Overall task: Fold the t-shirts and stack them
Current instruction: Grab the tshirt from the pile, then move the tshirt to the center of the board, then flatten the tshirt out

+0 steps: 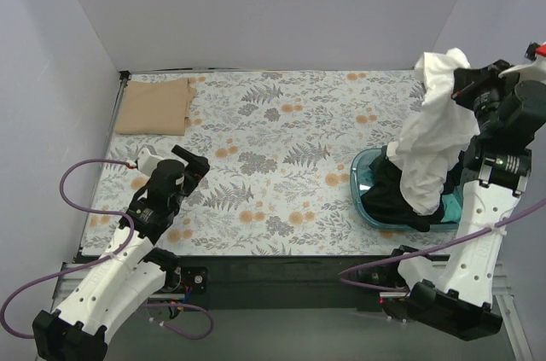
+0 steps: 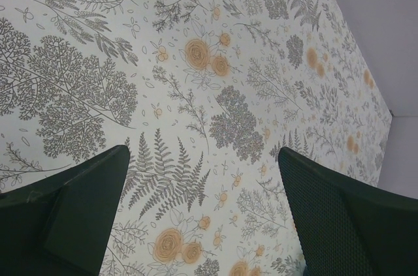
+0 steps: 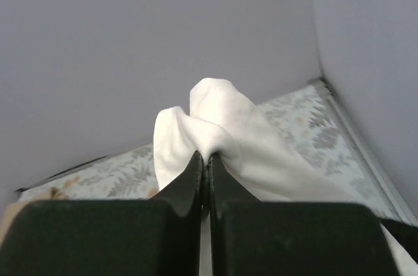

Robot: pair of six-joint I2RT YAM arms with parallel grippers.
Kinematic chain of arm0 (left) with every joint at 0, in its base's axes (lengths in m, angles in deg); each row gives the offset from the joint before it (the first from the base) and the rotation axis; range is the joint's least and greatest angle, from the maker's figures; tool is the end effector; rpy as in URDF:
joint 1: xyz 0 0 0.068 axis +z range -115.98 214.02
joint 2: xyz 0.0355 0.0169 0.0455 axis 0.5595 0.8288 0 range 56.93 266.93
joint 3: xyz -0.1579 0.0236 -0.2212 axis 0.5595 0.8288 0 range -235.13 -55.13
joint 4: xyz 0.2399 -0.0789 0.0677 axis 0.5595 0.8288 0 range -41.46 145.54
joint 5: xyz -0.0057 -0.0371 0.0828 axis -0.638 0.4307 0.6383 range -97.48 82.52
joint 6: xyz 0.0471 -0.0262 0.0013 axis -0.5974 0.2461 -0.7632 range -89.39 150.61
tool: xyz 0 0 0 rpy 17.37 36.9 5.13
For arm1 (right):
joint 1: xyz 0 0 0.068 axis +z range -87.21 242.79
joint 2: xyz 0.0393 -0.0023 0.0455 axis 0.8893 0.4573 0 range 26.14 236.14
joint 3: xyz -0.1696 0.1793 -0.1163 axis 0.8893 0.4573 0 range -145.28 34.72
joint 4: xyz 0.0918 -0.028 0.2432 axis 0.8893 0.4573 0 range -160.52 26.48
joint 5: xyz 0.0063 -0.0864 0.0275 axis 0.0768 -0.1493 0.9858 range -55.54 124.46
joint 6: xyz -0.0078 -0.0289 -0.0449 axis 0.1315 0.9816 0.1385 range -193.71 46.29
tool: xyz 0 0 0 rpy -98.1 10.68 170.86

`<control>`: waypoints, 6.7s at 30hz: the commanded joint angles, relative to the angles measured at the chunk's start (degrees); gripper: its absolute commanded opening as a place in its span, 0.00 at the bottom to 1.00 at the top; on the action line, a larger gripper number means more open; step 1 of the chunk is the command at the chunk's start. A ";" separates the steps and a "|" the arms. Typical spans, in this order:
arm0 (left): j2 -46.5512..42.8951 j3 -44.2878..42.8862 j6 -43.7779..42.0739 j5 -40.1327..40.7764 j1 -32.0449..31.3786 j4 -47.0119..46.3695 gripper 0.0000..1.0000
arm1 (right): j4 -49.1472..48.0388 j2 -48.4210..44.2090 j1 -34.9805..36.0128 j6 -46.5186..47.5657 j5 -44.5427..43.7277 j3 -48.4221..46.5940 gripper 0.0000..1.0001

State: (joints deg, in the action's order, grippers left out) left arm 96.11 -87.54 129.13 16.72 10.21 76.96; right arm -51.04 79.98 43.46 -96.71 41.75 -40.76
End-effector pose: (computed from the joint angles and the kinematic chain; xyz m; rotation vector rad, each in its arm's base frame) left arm 0.1456 -0.0483 0.2497 -1.5407 1.6125 -0.7774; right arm 0.1705 -0.0550 0.4768 0.4586 1.4653 0.1485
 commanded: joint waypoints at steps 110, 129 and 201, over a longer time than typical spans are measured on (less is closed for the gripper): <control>18.14 -6.71 13.79 16.39 -2.20 15.95 0.00 | -16.51 10.74 53.94 15.62 -5.25 32.08 0.97; 11.62 -4.16 14.86 19.21 -2.20 15.70 0.00 | 2.40 22.43 78.30 1.57 -17.93 32.76 0.91; 10.83 -64.53 -28.90 16.56 -1.50 -9.79 0.00 | 0.29 1.62 34.54 22.83 -3.86 -23.38 0.01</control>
State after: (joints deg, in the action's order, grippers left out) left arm 107.80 -149.92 104.89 31.30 8.39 68.98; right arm -50.43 81.82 78.23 -76.34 38.62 -60.94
